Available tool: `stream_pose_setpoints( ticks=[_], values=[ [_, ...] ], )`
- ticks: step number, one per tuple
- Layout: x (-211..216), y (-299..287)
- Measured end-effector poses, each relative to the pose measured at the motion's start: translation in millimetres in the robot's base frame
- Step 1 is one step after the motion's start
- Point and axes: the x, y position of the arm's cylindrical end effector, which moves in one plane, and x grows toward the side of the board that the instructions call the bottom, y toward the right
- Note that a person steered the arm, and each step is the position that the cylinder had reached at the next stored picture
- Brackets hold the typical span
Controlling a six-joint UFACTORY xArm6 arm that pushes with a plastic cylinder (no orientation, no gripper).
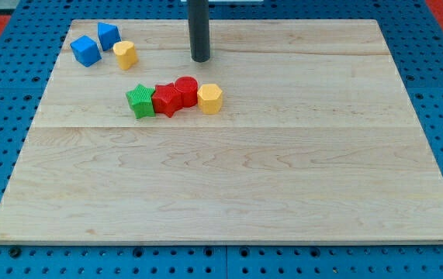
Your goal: Push the red blocks slightly to the top
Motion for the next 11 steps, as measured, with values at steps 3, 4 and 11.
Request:
stream_pose_setpoints(
  ticks=[3,4,11],
  values=[
    [4.7,-13.0],
    [18.2,-79.5],
    [101.6,-46.7]
  ],
)
